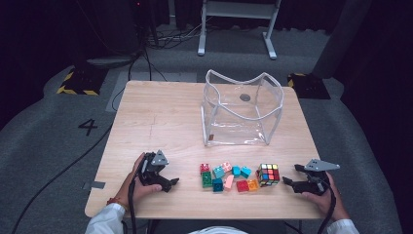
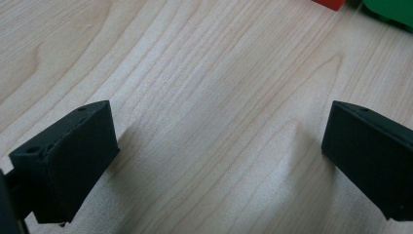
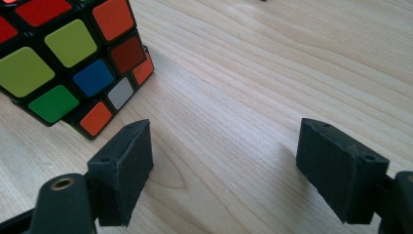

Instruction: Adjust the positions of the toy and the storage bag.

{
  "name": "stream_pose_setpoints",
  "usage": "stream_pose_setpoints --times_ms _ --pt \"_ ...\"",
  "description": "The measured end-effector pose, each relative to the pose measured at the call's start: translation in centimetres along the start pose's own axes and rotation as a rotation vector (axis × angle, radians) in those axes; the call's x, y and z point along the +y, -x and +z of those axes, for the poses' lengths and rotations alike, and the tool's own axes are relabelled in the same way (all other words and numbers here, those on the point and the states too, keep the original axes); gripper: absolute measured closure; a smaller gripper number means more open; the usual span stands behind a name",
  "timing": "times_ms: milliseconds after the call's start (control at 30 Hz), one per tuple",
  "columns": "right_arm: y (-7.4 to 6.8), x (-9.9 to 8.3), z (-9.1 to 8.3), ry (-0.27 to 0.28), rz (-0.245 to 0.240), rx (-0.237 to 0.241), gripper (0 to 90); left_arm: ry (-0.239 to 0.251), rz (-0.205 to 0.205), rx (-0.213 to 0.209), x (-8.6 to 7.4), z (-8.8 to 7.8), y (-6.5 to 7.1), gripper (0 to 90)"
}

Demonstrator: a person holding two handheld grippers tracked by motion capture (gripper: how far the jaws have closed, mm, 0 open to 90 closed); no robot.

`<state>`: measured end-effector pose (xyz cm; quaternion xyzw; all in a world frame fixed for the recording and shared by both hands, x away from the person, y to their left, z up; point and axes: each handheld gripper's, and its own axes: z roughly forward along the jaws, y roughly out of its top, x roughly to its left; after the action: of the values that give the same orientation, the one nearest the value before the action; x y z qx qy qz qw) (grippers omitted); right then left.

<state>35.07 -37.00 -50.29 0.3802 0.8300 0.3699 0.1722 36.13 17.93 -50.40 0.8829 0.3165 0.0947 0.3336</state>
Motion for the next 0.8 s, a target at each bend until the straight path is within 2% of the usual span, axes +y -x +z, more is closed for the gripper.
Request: stream_pose_setpoints --times_ms 467,500,533,600,667,700,800 --pt "0.01 0.00 0.00 0.000 -0.001 0.000 21.0 0.003 0.007 0.002 0.02 0.01 -0.05 0.0" --pt "0.01 0.00 0.00 0.000 -0.001 0.000 21.0 0.008 0.014 0.016 0.05 0.01 -0.10 0.0" --pt "0.00 0.00 0.00 0.000 0.000 0.000 21.0 0.000 -0.002 0.014 0.12 0.05 -0.05 0.0" --pt "0.00 0.01 0.00 -0.001 0.000 0.000 21.0 -0.002 -0.004 0.006 0.16 0.10 -0.09 0.0" --pt "0.02 0.01 0.02 0.002 0.000 0.001 21.2 0.000 0.007 0.026 0.27 0.08 -0.23 0.0" --pt "0.10 0.05 -0.01 0.001 0.001 -0.001 22.6 -0.004 0.001 0.003 0.33 0.22 -0.28 0.0" --pt "0.34 0.16 -0.04 -0.004 0.001 -0.020 24.7 0.001 0.006 0.008 0.47 0.34 -0.56 0.0"
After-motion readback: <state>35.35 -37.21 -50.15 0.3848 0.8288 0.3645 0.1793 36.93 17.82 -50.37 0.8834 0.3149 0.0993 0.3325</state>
